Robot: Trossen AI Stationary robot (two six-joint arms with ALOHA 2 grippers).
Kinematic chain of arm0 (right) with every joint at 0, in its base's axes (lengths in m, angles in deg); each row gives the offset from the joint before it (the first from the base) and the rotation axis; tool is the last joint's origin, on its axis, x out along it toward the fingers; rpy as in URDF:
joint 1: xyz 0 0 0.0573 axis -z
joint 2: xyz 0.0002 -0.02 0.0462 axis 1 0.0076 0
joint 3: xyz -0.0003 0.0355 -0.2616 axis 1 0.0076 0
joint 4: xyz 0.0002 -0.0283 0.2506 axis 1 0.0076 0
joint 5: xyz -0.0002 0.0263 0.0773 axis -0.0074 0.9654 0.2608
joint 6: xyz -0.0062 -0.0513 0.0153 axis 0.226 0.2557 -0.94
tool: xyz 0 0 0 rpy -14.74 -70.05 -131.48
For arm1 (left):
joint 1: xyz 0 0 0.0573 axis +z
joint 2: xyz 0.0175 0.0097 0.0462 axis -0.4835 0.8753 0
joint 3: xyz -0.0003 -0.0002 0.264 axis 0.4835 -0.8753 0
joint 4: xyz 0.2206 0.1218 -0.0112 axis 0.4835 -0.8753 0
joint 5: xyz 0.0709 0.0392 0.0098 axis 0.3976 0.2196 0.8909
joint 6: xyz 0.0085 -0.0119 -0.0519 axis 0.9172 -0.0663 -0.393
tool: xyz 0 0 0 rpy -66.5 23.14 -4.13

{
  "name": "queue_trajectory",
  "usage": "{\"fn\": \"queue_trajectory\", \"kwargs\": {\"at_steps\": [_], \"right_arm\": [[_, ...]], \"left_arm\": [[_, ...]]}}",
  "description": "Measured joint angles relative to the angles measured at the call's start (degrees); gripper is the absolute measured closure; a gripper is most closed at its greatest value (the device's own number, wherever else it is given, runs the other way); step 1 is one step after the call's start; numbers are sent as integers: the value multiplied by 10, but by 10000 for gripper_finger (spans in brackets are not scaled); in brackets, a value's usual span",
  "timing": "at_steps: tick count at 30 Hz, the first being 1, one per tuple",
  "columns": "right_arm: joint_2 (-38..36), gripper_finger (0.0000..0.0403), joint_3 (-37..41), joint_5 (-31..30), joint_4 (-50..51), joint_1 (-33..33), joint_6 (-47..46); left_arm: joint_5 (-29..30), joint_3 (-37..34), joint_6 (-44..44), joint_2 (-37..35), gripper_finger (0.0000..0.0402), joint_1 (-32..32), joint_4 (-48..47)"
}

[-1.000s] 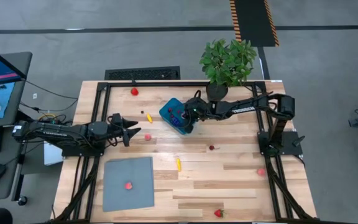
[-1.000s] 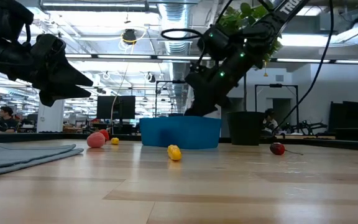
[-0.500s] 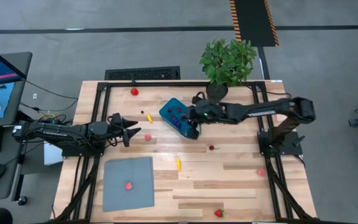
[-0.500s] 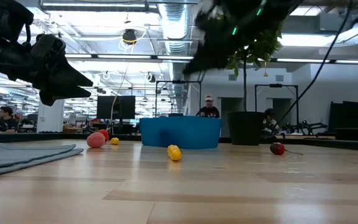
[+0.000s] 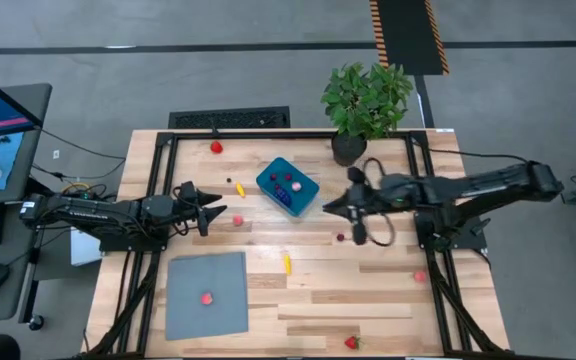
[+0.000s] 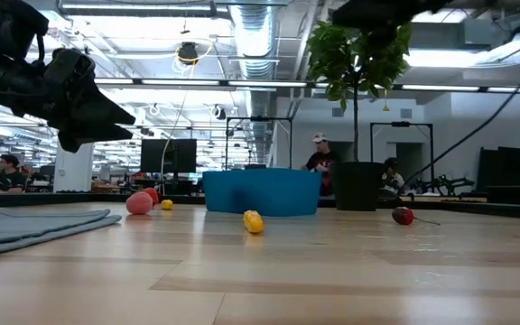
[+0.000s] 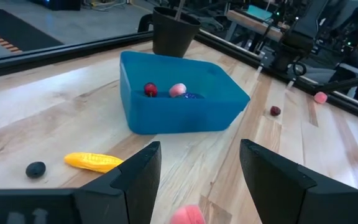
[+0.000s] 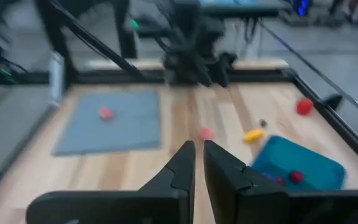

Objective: Pick and placing Produce into tupperware
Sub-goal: Put the top apricot into the container

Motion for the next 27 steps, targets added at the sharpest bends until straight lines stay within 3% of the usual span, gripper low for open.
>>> {"fn": "queue_trajectory", "kwargs": {"at_steps": [6, 11, 15, 19, 27], "right_arm": [[-115, 348, 113, -7, -92, -39, -8], [-184, 348, 198, -6, -129, -66, -10], [-211, 348, 256, 0, -188, -105, -6], [-227, 348, 304, 3, -262, -156, 29], [-246, 348, 366, -59, -310, -191, 39]], "left_arm": [[-3, 0, 11, 0, 194, 0, 3], [-44, 0, 46, 0, 194, 0, 29], [-74, 3, 75, 0, 194, 0, 76], [-75, 19, 85, 0, 194, 0, 66], [-88, 23, 95, 31, 194, 0, 81]]}}
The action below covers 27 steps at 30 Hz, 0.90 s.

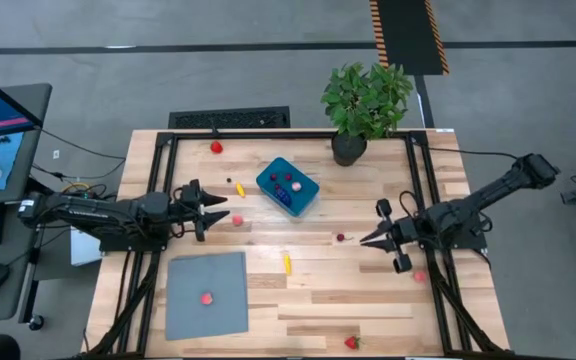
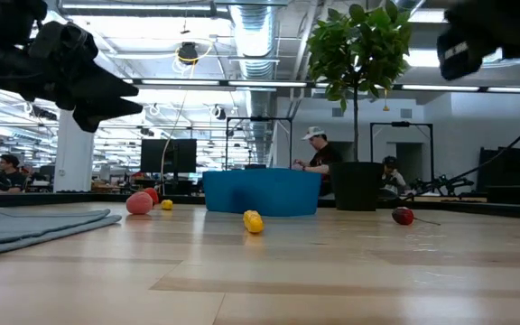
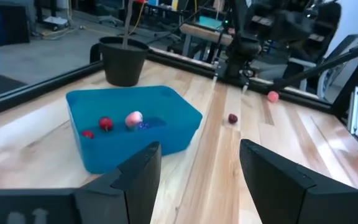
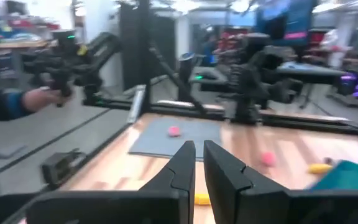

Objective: Pick and placing Produce into tupperware
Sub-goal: Put the top apricot into the container

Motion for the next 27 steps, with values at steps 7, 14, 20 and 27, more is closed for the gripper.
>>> {"fn": "queue_trajectory", "kwargs": {"at_steps": [7, 14, 20, 27], "right_arm": [[-71, 348, 64, -109, 10, 38, -1], [-116, 348, 64, -92, 26, 86, 22], [-120, 348, 64, -5, 14, 200, 36], [-118, 348, 64, 175, 39, 371, -1]], "left_arm": [[-4, 1, 0, 56, 194, 0, 55], [-4, 1, 11, 129, 194, 0, 116], [-9, 2, 22, 192, 194, 0, 198], [-14, 2, 15, 247, 194, 0, 228]]}}
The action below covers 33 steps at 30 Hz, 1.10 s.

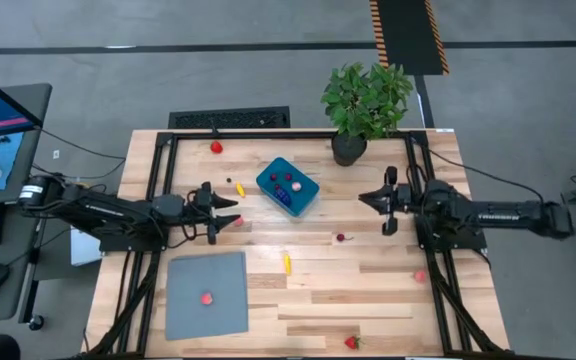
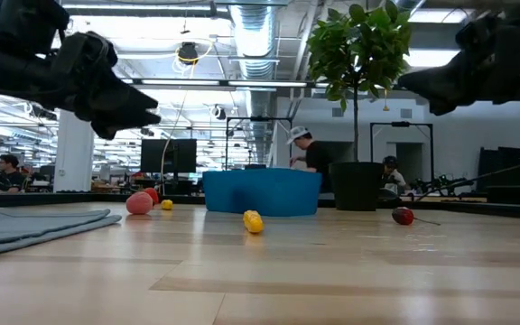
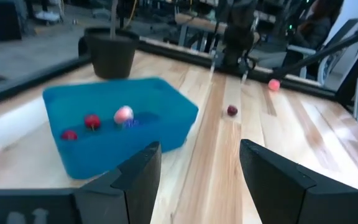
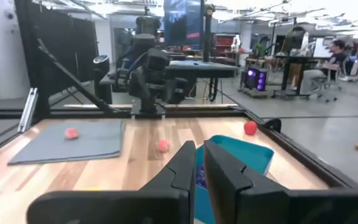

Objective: Pick and placing Produce into tupperware
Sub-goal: Put the top apricot into the container

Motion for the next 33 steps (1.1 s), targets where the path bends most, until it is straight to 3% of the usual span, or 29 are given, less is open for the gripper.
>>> {"fn": "queue_trajectory", "kwargs": {"at_steps": [5, 9, 13, 19, 27, 33], "right_arm": [[0, 348, 0, 59, 11, 66, -30], [0, 348, 0, 58, 36, 71, -26], [5, 348, 0, 11, 52, 71, -38], [11, 348, 0, 17, 72, 69, -73], [11, 348, 0, 18, 45, 40, -75], [11, 348, 0, 18, 25, 23, -72]], "left_arm": [[5, 35, -7, 52, 194, 0, -38], [26, 114, -10, 101, 194, 0, -165], [10, 200, -6, 138, 194, 0, -301], [24, 290, -21, 166, 194, 1, -480], [44, 313, -64, 167, 194, 5, -596], [36, 313, -93, 186, 194, 39, -612]]}}
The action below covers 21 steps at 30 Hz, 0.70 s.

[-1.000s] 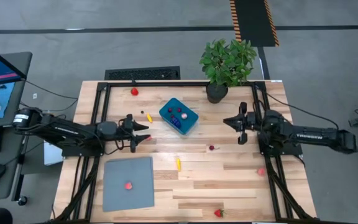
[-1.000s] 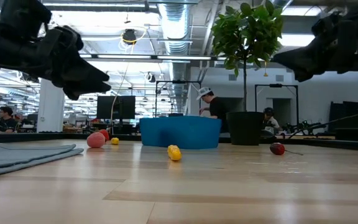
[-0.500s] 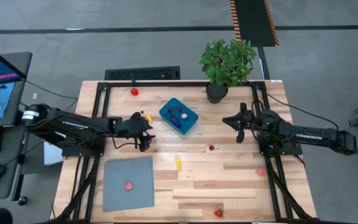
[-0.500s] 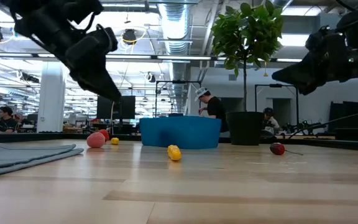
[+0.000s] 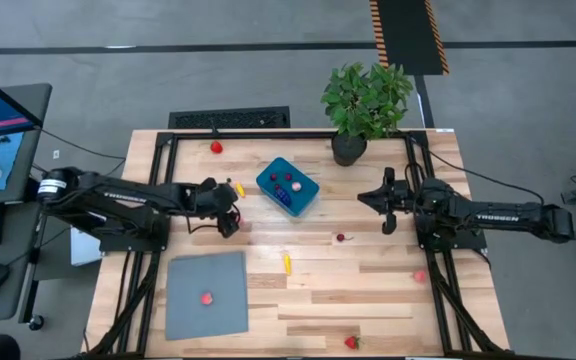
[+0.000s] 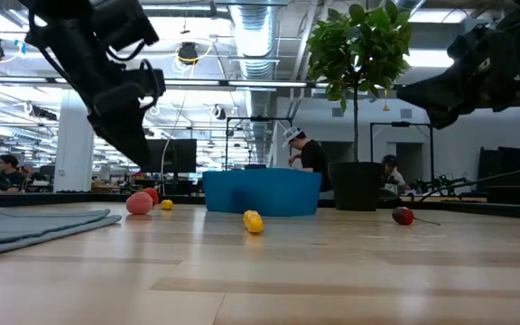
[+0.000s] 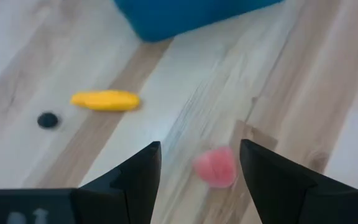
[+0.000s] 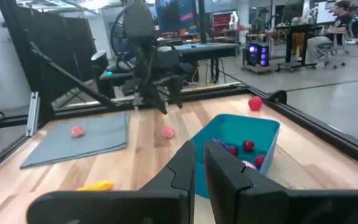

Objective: Pick and placing Produce into tupperware
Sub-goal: Put the top apricot into the container

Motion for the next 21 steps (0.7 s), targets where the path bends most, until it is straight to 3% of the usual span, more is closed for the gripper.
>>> {"fn": "queue_trajectory", "kwargs": {"at_steps": [5, 21], "right_arm": [[0, 348, 0, 0, 0, -2, 1], [0, 348, 0, 0, 9, -3, -3]], "left_arm": [[-47, 0, -3, 43, 194, 23, 7], [-84, -1, 12, 108, 194, 34, 35]]}}
